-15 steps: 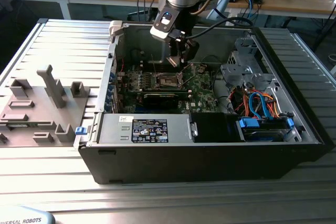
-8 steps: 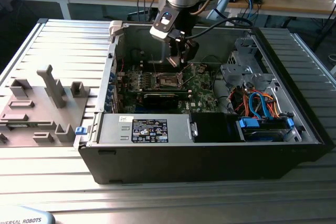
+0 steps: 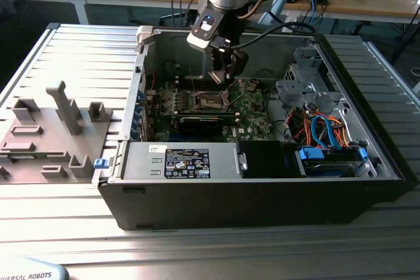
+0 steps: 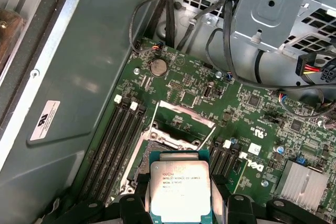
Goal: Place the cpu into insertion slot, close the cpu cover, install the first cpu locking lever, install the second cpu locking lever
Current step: 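Place the cpu into insertion slot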
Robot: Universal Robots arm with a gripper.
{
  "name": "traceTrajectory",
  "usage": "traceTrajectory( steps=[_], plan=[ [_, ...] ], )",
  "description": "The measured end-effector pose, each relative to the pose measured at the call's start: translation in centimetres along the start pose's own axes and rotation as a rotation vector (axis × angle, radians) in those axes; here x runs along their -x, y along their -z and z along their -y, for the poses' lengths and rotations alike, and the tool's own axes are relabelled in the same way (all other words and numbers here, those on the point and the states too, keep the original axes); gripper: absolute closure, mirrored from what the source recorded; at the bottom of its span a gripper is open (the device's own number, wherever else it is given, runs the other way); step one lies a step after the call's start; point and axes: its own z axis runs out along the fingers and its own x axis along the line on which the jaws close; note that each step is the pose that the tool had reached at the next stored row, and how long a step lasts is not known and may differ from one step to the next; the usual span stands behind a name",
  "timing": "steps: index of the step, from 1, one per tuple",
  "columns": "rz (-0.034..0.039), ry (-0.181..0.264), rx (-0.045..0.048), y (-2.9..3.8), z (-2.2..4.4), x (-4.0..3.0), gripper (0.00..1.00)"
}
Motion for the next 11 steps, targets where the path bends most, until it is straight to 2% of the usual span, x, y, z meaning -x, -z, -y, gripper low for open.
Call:
traceTrajectory(
  steps=[11],
  plan=[
    [0.0006,-0.009,0.0001,-0.03,0.0,0.0,0.46]
  ],
)
